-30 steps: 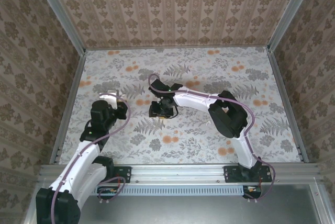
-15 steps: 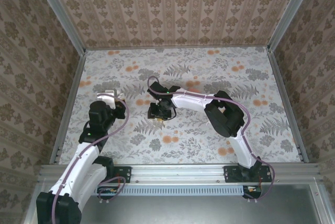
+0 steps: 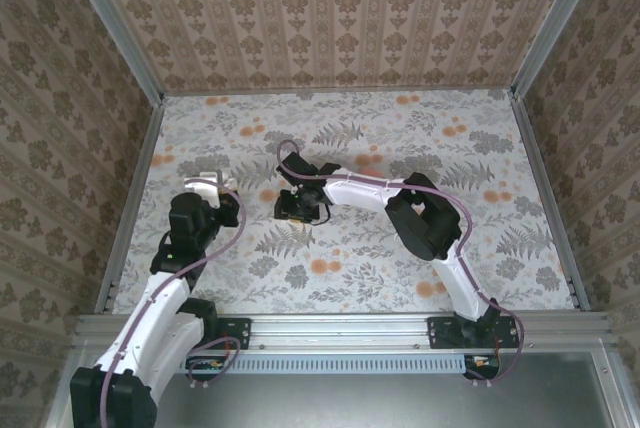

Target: Insert the wireless bluetooth earbuds into the charging case

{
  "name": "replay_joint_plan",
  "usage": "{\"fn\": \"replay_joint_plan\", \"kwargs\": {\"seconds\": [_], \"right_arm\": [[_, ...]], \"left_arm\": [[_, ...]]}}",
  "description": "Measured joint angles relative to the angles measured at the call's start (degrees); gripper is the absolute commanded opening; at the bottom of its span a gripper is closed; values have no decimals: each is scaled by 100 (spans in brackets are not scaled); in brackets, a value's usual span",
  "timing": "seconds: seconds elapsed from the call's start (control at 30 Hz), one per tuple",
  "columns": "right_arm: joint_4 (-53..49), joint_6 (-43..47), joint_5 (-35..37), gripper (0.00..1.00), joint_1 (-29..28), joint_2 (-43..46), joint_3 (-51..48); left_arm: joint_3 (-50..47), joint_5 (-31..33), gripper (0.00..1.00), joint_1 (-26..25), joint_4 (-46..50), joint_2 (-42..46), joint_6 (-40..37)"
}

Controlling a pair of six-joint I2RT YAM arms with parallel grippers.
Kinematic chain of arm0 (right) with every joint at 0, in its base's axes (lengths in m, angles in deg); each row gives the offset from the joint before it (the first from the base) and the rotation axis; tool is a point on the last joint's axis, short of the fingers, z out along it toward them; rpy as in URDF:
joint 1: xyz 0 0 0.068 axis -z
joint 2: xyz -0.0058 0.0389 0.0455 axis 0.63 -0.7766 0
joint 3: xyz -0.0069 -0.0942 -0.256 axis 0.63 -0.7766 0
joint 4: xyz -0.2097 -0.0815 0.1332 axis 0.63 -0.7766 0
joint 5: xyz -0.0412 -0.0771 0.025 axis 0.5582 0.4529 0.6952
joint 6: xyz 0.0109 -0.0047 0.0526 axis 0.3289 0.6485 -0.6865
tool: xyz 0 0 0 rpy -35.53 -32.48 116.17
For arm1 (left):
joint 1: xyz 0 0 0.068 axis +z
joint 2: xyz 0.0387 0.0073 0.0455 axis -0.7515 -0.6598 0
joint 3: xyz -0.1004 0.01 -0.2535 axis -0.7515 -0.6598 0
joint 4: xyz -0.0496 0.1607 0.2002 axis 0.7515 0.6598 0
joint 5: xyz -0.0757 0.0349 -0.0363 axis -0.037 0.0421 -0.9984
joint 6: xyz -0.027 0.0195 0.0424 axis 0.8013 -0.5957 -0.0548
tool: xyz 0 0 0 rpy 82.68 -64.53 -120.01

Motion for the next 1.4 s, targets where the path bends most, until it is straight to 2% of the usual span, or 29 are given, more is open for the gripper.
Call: {"fn": "replay_joint_plan", "kwargs": {"seconds": [0.3,0.97,1.4], "right_arm": [[136,136,136,41,4,-133,197],[-1445,435,890,44,-245,-334,1541],[-1663,452,868,44,-245,-651,1589]], "left_arm": [[0,17,8,59,0,0,0],[0,39,8,114,2,0,0],[0,37,8,114,2,0,0]]}}
